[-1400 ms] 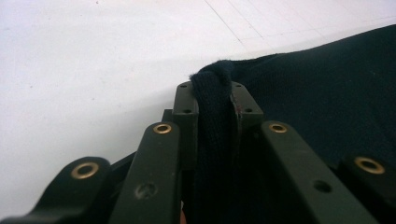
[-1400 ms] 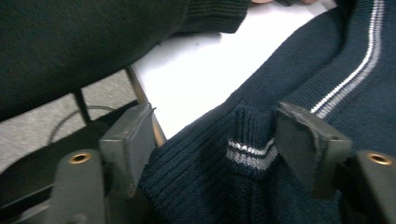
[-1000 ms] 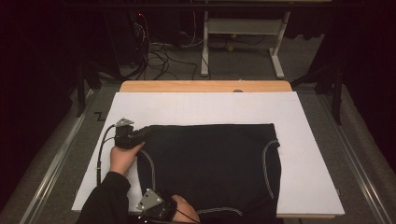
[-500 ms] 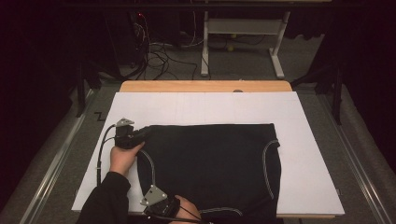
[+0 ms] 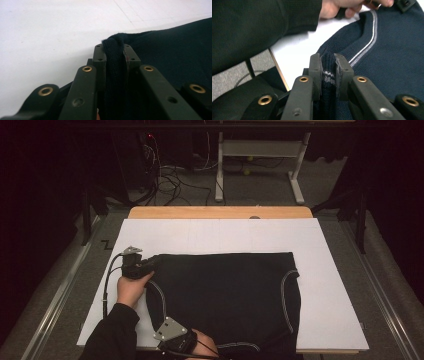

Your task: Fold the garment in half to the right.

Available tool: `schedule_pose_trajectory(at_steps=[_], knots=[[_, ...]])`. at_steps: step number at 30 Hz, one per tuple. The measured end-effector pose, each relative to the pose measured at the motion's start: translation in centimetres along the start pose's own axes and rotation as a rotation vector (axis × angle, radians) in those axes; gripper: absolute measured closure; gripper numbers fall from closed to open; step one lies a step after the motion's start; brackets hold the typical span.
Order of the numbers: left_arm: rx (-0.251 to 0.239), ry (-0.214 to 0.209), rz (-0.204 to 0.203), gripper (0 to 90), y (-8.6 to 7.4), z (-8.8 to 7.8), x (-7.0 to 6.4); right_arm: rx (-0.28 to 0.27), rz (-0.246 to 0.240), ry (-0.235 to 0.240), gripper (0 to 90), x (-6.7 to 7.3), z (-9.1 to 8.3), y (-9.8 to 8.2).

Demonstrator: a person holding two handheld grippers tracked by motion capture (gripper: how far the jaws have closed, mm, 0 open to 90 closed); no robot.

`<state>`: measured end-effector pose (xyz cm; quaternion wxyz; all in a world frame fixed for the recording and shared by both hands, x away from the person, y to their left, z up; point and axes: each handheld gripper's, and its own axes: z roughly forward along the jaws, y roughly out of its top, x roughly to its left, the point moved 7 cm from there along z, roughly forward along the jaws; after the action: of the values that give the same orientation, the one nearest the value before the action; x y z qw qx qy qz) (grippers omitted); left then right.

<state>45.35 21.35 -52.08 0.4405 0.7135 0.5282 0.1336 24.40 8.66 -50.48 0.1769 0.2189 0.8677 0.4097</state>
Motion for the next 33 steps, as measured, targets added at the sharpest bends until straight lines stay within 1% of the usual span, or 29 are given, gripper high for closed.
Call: schedule_pose_trajectory(at_steps=[2,4,7,9,11,15,19,21,22,26,31,33], knots=[[-0.020,0.015,0.009,73.0,0.3,-0.1,-0.3,-0.017,0.006,-0.002,79.2,-0.2,-0.4,0.3],[-0.034,0.015,0.013,73.0,0.7,-0.3,-0.4,-0.031,0.015,0.001,79.2,-0.3,-0.7,0.6],[-0.029,0.006,0.006,73.2,1.4,-0.6,-0.4,-0.047,0.014,0.002,79.2,-0.3,-1.0,1.0],[-0.017,0.002,0.006,73.2,2.3,-0.9,-0.6,-0.063,0.019,0.002,79.2,-0.4,-1.3,1.3],[-0.022,-0.002,-0.009,73.3,3.2,-1.2,-0.8,-0.082,0.023,-0.002,79.2,-0.6,-1.7,1.8],[-0.037,0.013,-0.026,73.4,4.5,-1.5,-1.0,-0.118,0.028,-0.011,79.2,-1.0,-2.4,2.7],[-0.057,0.030,-0.031,73.9,5.1,-1.6,-1.1,-0.146,0.037,-0.015,79.2,-1.4,-2.9,3.4],[-0.073,0.019,-0.042,74.9,5.3,-1.8,-1.1,-0.156,0.033,-0.011,79.3,-1.6,-3.0,3.8],[-0.080,0.015,-0.045,75.1,5.4,-1.9,-1.0,-0.158,0.035,-0.005,79.3,-1.6,-3.1,3.9],[-0.089,0.025,-0.053,75.0,5.5,-2.3,-0.4,-0.170,0.032,0.001,79.4,-1.5,-3.0,4.5],[-0.098,0.035,-0.056,75.0,5.6,-3.2,0.7,-0.177,0.021,0.012,79.5,-1.0,-2.3,5.2],[-0.101,0.042,-0.055,74.9,5.5,-3.5,1.1,-0.178,0.027,0.019,79.5,-0.8,-1.9,5.5]])
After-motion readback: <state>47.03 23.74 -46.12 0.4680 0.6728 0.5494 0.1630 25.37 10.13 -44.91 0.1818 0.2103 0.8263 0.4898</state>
